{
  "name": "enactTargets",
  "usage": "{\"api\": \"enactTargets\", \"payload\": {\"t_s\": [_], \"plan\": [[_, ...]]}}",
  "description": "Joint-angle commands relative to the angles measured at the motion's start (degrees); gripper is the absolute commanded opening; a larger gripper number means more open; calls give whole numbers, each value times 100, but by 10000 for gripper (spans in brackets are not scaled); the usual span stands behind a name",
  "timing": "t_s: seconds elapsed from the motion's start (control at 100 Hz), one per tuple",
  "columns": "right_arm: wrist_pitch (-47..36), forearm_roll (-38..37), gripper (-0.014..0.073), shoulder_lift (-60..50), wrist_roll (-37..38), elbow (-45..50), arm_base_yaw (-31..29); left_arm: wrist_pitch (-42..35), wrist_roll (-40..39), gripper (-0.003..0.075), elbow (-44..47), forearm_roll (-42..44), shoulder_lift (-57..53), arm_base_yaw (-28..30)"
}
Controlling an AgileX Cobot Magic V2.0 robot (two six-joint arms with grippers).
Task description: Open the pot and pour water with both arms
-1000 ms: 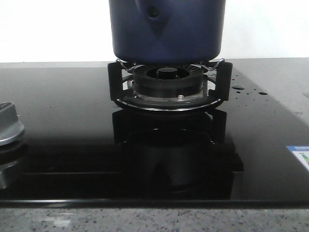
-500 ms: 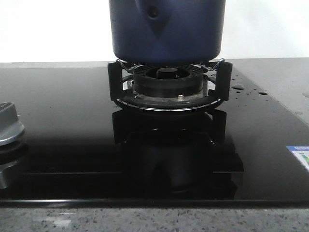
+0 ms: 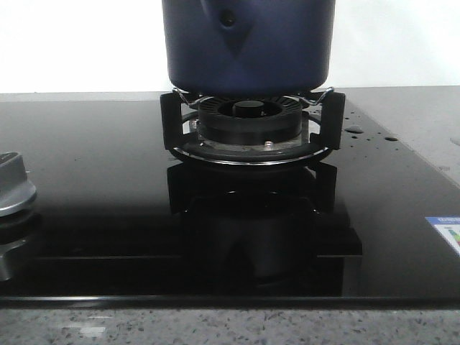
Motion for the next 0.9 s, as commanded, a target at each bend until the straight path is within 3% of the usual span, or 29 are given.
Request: {"api": "enactTargets", "payload": {"t_s": [0.0,0.18,0.31,0.45,0.63,0.76,0.89], "plan": [[304,847,216,-231,1167,-217,37,-66,-67,195,-178,-519,-126,10],[1861,2098,216,-406,2594,-217,20,-55,-67,195,-178,-519,-126,10],[2112,3236,216,-702,2766,-35,-471,-32,-67,195,-178,-519,-126,10],[1221,4217,216,-1262,2766,814,-1389,-22,-70,195,-178,-504,-126,-33],[-648,5271,216,-1915,2766,2594,-2598,-22,-70,195,-178,-468,-100,-124],[-1768,5868,216,-2125,2777,3818,-2934,-61,-70,195,-178,-468,-91,-124],[-2861,5933,216,-2133,2777,4789,-2935,-61,-70,195,-178,-468,-91,-124]]}}
